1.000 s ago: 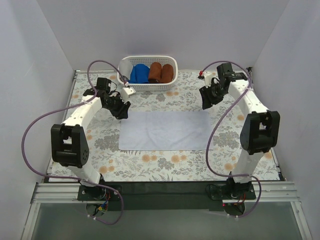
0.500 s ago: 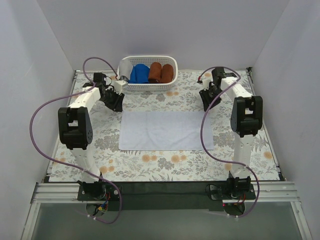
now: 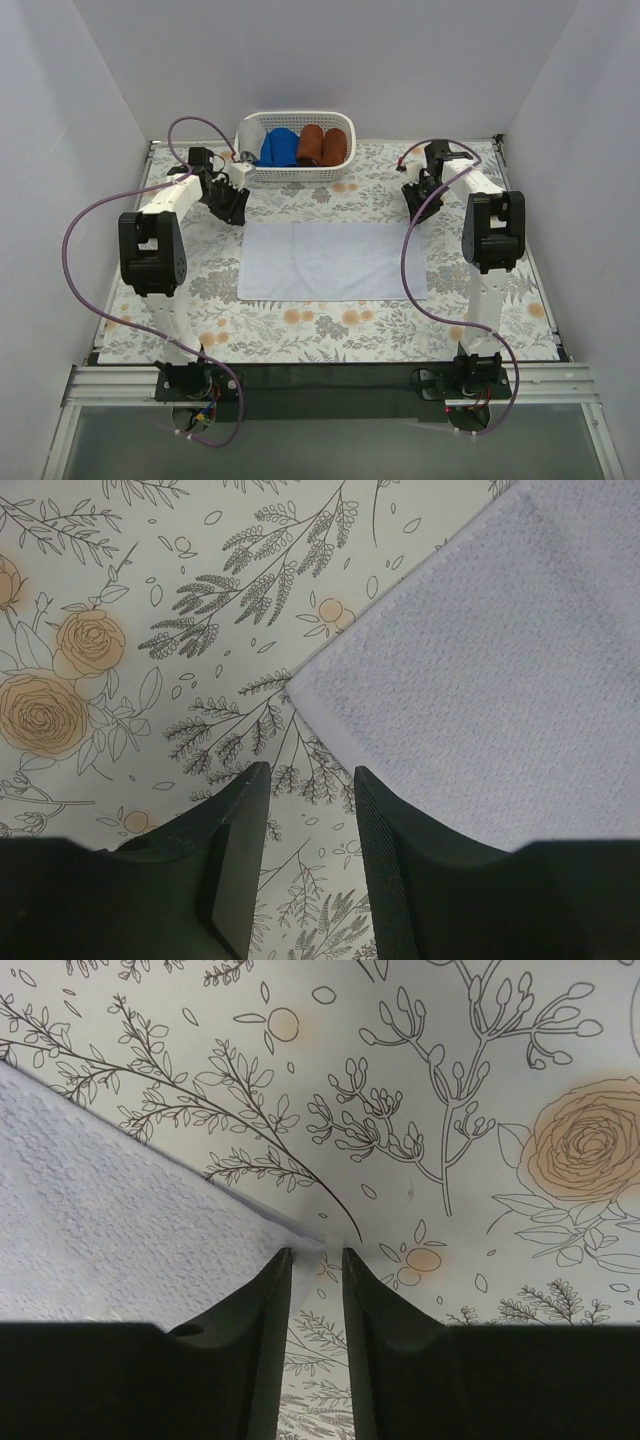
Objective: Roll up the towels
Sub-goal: Fold the towel
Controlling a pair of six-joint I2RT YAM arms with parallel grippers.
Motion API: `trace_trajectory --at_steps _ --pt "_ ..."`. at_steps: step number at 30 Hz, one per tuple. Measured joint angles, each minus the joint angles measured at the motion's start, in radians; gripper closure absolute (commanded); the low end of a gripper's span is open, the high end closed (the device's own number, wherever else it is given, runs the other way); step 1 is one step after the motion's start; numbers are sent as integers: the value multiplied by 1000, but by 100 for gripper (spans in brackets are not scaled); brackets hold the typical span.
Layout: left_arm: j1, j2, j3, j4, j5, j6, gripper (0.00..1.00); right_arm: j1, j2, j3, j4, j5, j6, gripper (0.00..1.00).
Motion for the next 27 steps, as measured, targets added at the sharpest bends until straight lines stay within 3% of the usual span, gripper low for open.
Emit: trace_trajectory --at_steps 8,27 --pt "0 77 62 -6 13 -4 63 -9 -39 -75 78 -23 0 99" --pt "-2 186 111 -4 106 46 59 -12 -54 -103 94 -90 -5 99"
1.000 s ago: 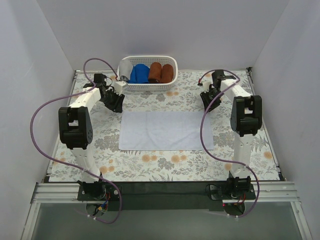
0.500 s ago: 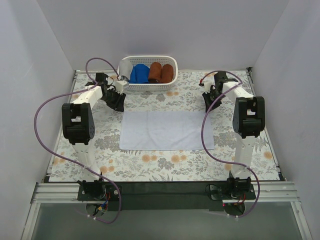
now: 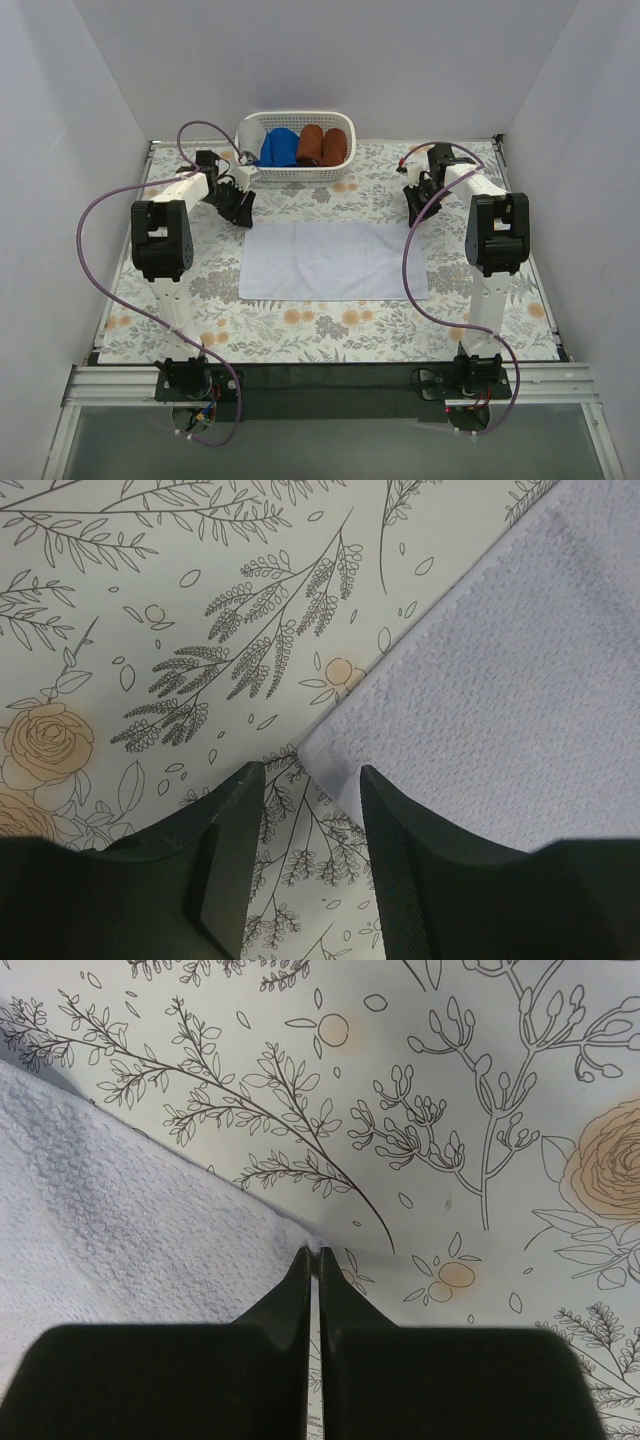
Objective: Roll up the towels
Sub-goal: Fold the towel
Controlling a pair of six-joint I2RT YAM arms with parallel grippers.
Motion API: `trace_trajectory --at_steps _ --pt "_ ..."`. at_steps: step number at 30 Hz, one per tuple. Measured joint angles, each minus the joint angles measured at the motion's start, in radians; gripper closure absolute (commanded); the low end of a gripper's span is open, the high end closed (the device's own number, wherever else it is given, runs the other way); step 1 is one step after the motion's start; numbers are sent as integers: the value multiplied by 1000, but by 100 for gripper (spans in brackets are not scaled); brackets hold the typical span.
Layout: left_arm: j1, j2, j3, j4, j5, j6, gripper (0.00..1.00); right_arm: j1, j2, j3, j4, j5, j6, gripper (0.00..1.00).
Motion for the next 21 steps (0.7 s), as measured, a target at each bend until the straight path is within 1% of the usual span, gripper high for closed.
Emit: trace_trajectory --at_steps 8,15,19,21 --pt "-7 -8 -25 32 2 42 60 1 0 0 -9 -11 -3 99" --pt "-11 -14 -39 58 1 51 66 1 0 0 -19 -18 -3 99" --pt "-18 -8 -35 61 6 49 73 1 0 0 -20 -18 -4 99" --pt "-21 3 -17 56 11 45 81 1 0 0 -21 -18 -4 99"
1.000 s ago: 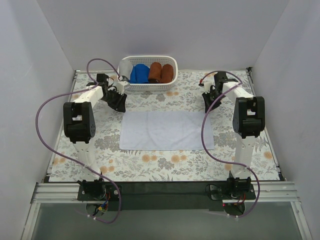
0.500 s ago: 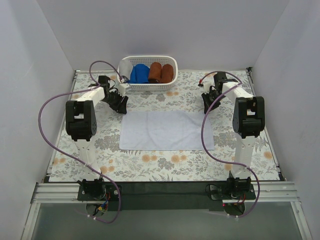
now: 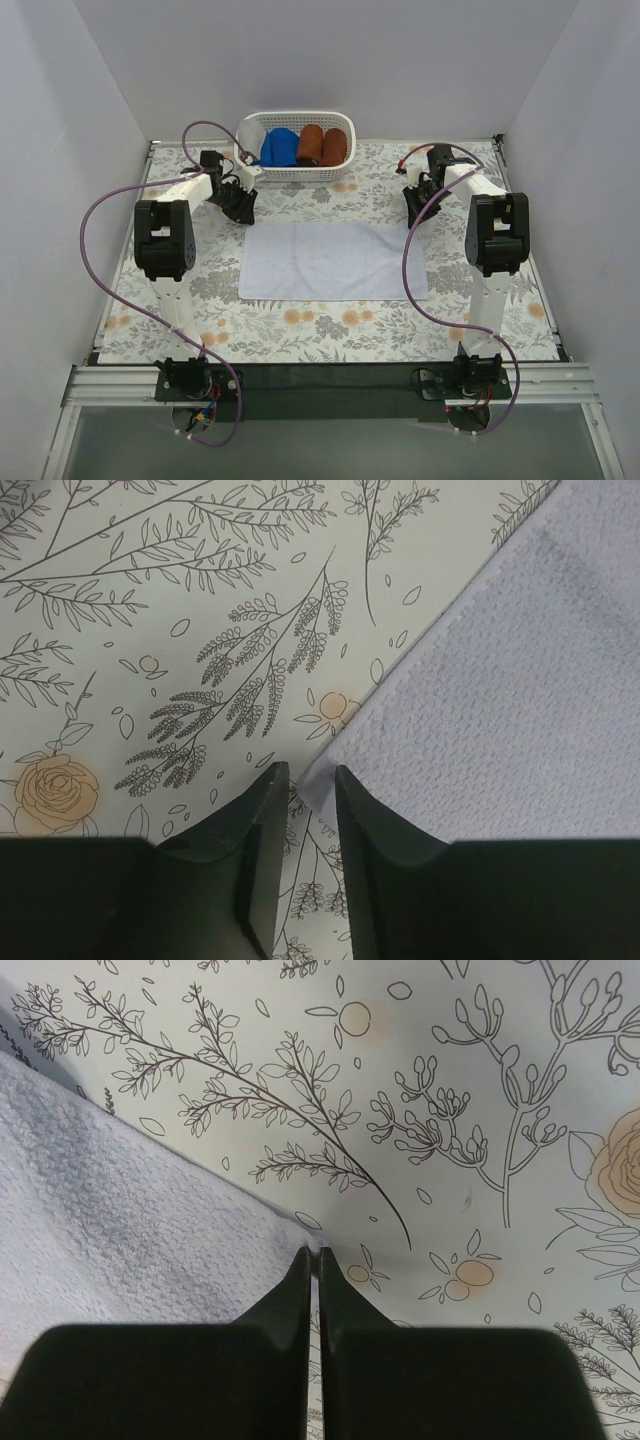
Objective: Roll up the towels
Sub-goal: Fold the towel
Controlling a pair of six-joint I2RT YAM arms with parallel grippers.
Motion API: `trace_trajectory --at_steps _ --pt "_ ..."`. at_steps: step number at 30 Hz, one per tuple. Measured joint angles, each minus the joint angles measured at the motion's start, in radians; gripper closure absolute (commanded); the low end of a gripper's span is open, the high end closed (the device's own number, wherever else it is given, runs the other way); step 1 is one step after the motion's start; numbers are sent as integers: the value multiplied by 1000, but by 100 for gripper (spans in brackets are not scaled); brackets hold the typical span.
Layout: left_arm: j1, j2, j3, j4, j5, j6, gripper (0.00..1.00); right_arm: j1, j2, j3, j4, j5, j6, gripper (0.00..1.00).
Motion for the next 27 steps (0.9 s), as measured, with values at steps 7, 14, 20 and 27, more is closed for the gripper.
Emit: trace_trajectory --at_steps 7,14,20,27 --pt "-4 18 26 -21 8 10 100 0 2 7 -5 0 1 99" --pt "-3 64 115 -90 13 2 100 -9 32 66 -18 -5 3 99" --pt "3 104 233 -154 31 12 100 -32 34 133 -29 -19 5 99" --pt "9 37 208 -209 76 96 100 -47 -41 83 -52 -37 -25 99"
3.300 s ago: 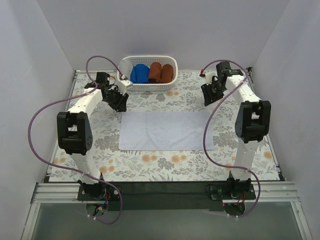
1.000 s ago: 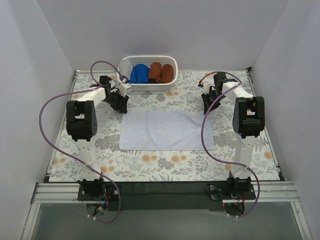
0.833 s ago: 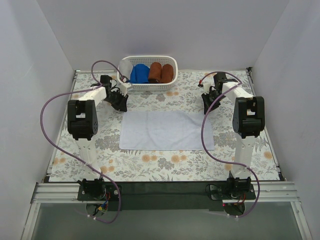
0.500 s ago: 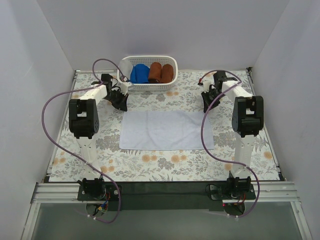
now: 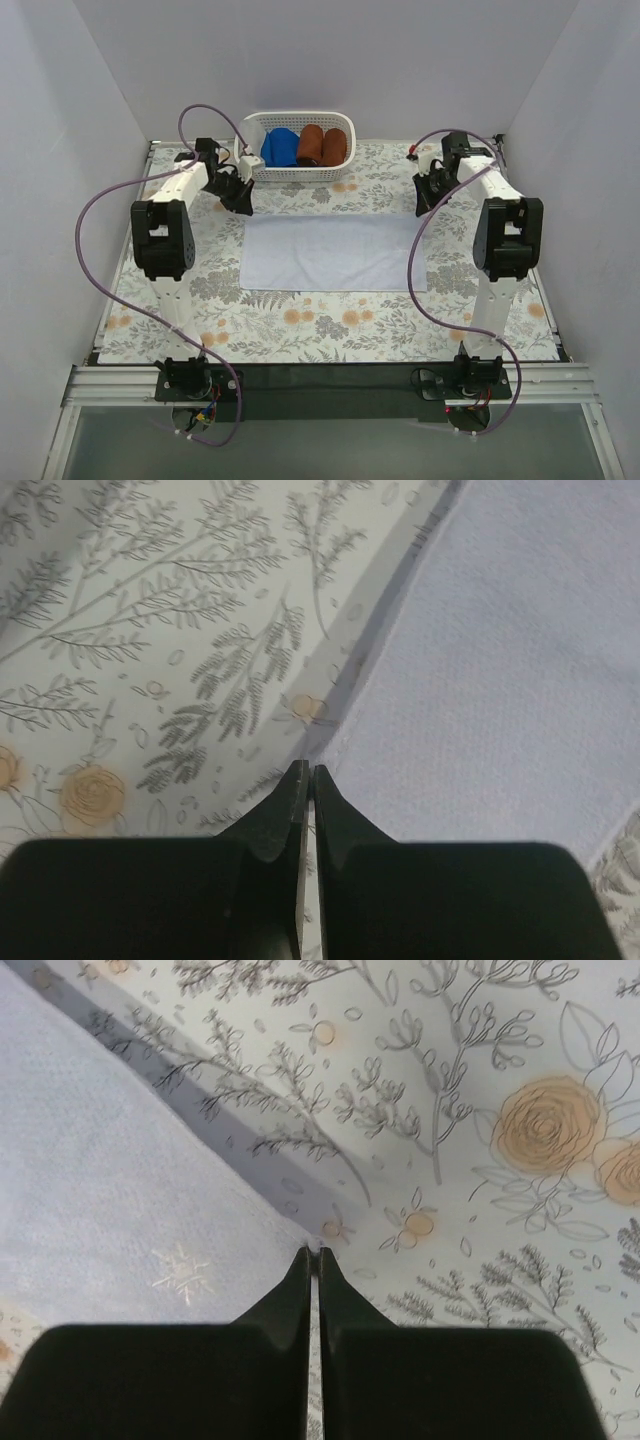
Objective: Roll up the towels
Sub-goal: Fold the towel
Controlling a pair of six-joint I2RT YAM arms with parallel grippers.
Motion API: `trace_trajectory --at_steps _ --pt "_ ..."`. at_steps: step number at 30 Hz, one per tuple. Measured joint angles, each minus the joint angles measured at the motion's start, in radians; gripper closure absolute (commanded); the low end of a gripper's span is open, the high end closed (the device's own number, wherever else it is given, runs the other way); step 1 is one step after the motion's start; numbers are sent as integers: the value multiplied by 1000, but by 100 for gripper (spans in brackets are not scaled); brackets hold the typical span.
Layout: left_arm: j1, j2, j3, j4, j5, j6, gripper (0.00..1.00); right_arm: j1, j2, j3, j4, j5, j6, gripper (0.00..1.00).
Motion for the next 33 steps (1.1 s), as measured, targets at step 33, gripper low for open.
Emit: trace_trajectory --at_steps 33 --pt "19 -328 -581 -116 10 299 100 0 -278 -549 -23 -13 -143 99"
